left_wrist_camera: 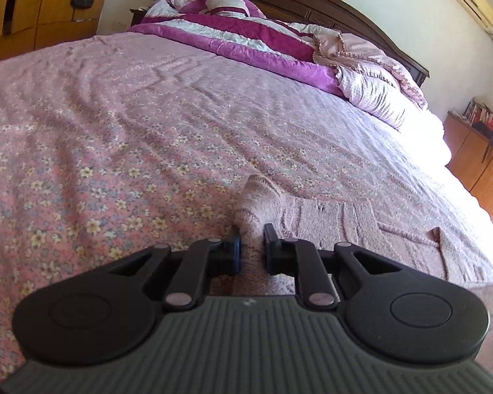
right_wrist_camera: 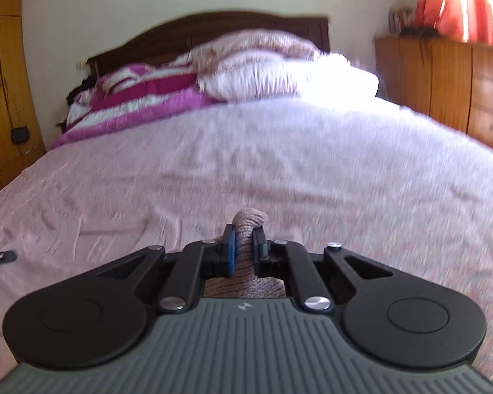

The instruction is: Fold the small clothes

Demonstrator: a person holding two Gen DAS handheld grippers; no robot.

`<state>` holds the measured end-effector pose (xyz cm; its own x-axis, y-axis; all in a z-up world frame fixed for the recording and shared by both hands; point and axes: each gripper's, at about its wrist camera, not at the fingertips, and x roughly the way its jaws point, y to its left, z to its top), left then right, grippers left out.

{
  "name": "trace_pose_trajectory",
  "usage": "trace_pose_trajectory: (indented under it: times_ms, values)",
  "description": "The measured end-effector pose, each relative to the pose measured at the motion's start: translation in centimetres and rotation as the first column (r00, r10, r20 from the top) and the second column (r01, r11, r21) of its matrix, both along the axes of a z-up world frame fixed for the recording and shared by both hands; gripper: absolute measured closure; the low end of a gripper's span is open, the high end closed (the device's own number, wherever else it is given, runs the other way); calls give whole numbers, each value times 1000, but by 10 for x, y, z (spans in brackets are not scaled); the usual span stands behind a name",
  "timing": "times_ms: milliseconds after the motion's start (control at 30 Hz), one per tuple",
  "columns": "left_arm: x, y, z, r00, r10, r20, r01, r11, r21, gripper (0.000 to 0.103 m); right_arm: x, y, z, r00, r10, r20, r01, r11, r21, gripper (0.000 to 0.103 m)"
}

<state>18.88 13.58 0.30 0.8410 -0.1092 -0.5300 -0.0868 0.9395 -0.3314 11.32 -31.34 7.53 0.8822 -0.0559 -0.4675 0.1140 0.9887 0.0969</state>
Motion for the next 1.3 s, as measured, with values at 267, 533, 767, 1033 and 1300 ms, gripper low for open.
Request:
trace_pose_trajectory:
  times_ms: [267, 533, 767, 1033, 1300]
  values:
    - [1, -3, -5, 1000, 2, -11, -1, 1000, 23, 84, 24, 1, -52, 984, -62, -168, 50, 996, -71, 90]
    - [2, 0, 2, 998, -26, -50, 27, 999, 24, 62, 16, -2, -44, 985, -57, -166, 53, 998, -27, 51]
    - [-21, -4, 19, 987, -117, -106, 125, 989, 73, 40, -24, 5, -19, 992, -18, -121, 26, 997, 67, 35]
    - [-84, -24, 60, 981, -169, -94, 185, 961, 203, 40, -66, 33, 37, 994, 108, -31, -105, 990, 91, 29]
    - [-136, -34, 70, 970, -191, -153, 222, 949, 224, 38, -107, 75, 59, 976, 219, -17, -217, 974, 66, 28]
